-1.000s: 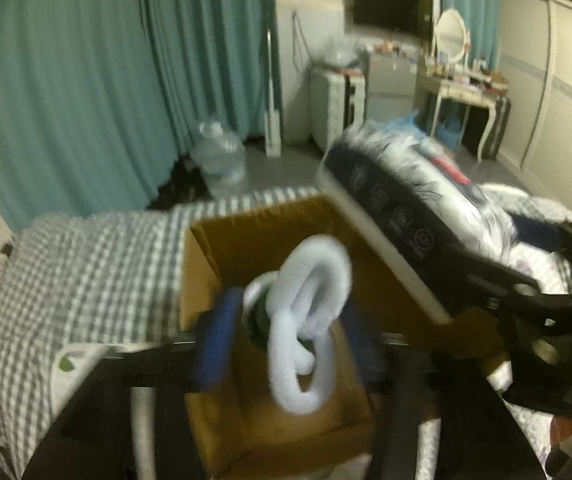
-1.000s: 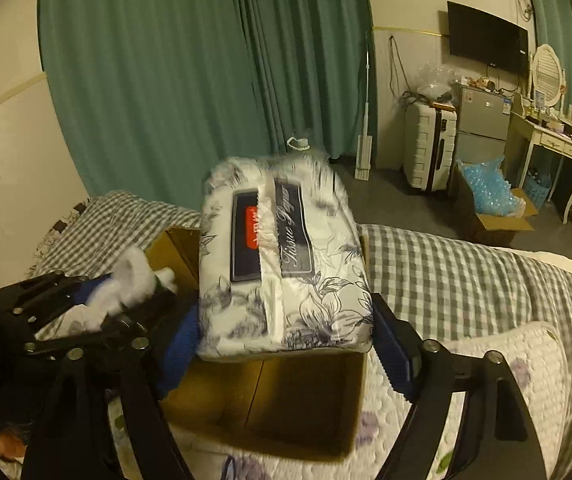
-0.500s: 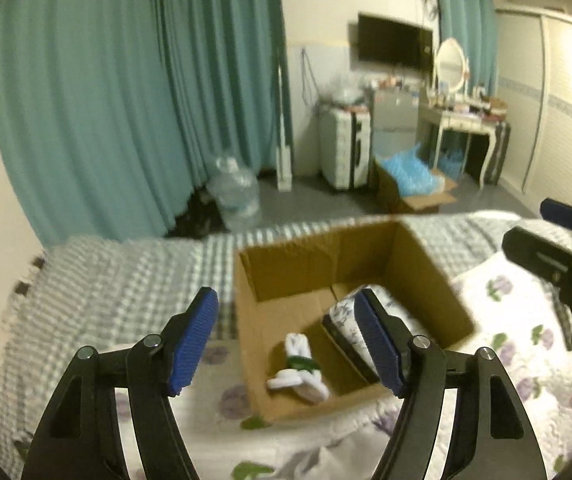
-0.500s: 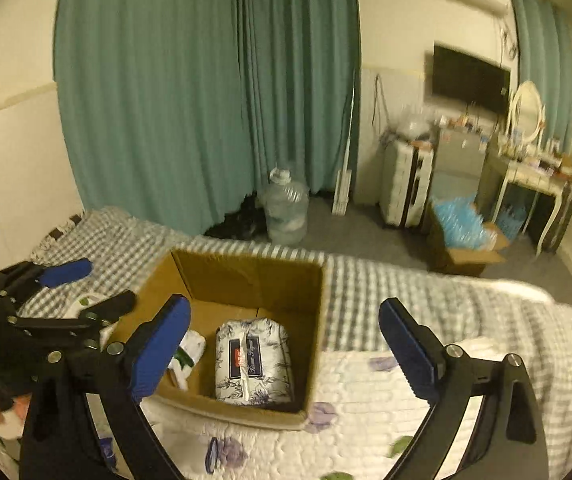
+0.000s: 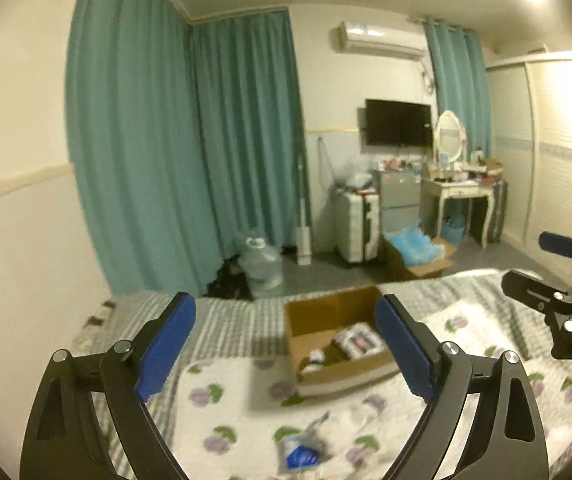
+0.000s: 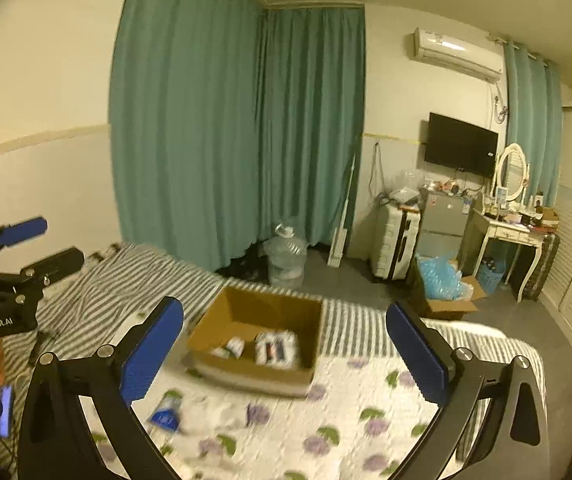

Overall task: Organize soft objects
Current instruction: 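Move both tools back over the remaining items on the quilt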

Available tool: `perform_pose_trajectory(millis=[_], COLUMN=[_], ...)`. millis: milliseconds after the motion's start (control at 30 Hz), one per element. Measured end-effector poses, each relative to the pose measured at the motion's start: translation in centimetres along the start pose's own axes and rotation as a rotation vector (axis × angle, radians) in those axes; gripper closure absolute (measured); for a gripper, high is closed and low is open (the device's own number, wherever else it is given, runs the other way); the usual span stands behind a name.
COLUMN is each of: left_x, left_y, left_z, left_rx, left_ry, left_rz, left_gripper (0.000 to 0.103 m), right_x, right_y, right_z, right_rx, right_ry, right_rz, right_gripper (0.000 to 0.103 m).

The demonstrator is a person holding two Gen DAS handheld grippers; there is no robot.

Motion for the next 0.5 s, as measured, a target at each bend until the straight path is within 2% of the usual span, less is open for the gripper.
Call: perform_pose_trajectory(millis=[133, 200, 267, 400, 500], left_x=[-1.4, -1.1, -0.8, -0.5, 0.2], left_y=[-3.7, -6.7, -9.0, -14.3, -18.3], left_z=[-0.7, -0.9, -0.8, -1.2, -0.9], left_rx=[0.008, -0.017, -0.038, -0.078, -0.105], left_ry=[0.046, 0.035, 0.021, 0.050, 0.042], left_rz=[-0.031, -0.087, -0.130, -0.164, -0.214], left_gripper=[0.010, 0.010, 0.010, 0.010, 0.010], right_x=[-0.7, -0.3, 0.4, 2.4, 4.4], right_y=[-4.8, -7.6, -10.9, -16.3, -20.2], right_z=[-2.5, -3.8, -5.1, -7.0, -8.6], right_rx=[-0.018, -0.026, -0.031, -0.011, -0.005], right_ry=[0.036, 0.057, 0.069, 0.131, 0.168], right_rz=[-0.077, -0.125, -0.173, -0.248, -0.310], right_gripper=[0.001, 0.001, 0.001, 0.001, 0.001])
Point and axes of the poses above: each gripper's, at about its wrist camera, not at the fingertips, and x roughly the way its jaws point, z to its right, y to its top, the point moved 8 cm from there along x, roughly the way its jaws point
